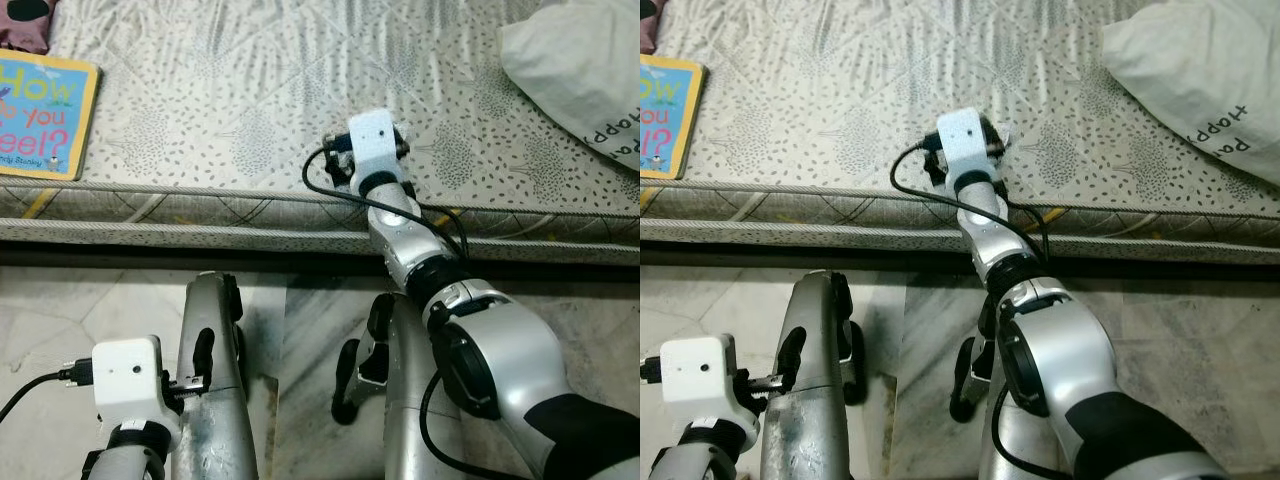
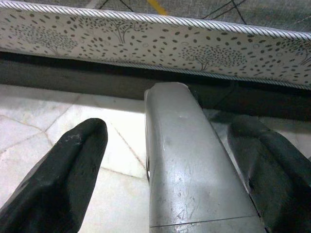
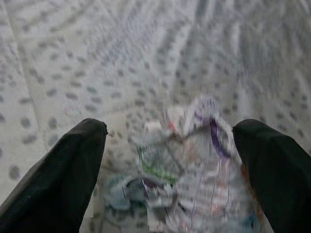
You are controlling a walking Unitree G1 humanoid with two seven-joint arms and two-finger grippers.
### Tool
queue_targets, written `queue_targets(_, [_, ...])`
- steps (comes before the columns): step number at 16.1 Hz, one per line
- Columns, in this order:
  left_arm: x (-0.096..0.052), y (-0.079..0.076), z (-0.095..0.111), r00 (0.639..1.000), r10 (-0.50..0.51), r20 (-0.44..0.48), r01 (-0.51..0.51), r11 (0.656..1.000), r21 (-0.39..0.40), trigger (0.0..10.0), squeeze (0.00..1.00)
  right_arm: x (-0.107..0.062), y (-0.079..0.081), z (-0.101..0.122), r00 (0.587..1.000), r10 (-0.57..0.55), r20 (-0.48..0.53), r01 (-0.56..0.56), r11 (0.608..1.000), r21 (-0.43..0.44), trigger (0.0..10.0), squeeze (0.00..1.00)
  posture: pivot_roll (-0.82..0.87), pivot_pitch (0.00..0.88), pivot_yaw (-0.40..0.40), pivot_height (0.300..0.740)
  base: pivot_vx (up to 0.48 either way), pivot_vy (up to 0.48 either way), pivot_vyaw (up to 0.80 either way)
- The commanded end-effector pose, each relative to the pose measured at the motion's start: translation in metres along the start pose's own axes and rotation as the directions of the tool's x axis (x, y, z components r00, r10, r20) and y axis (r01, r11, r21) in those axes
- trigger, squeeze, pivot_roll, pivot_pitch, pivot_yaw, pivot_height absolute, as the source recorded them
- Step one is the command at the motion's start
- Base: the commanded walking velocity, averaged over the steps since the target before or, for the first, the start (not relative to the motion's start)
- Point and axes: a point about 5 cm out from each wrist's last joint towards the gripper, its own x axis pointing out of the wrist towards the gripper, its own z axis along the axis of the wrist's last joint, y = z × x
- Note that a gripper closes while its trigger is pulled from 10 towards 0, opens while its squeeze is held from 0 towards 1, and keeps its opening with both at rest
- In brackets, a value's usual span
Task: Clean up the room
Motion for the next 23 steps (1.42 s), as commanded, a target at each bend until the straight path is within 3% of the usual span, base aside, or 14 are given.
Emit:
queue_targets(1, [-0.003,0.002,-0.004,0.999,0.015,-0.031,-0.015,1.000,0.007,10.0,0.00,-0.003,0.000,-0.013,0.997,-0.007,-0.073,0.007,1.000,0.000,10.0,0.00,0.38,0.464,-0.085,0.549,0.000,0.000,0.00])
queue_targets(4, [0.003,0.000,-0.002,1.000,0.011,-0.020,-0.010,1.000,0.006,10.0,0.00,-0.010,-0.006,-0.034,0.981,-0.033,-0.194,0.041,0.999,0.035,10.0,0.00,0.38,0.454,-0.087,0.549,0.000,0.000,0.00])
queue_targets(5, [0.003,0.000,-0.002,1.000,0.011,-0.019,-0.010,1.000,0.008,10.0,0.00,-0.013,-0.008,-0.042,0.973,-0.042,-0.225,0.055,0.997,0.053,0.0,0.00,0.38,0.453,-0.088,0.549,0.000,0.000,0.00])
queue_targets(23, [0.028,0.002,0.006,0.999,0.012,0.048,-0.013,1.000,0.022,10.0,0.00,-0.013,-0.004,-0.043,0.965,0.009,-0.263,0.034,0.987,0.160,0.0,0.00,0.37,0.388,-0.111,0.549,0.000,0.000,0.00])
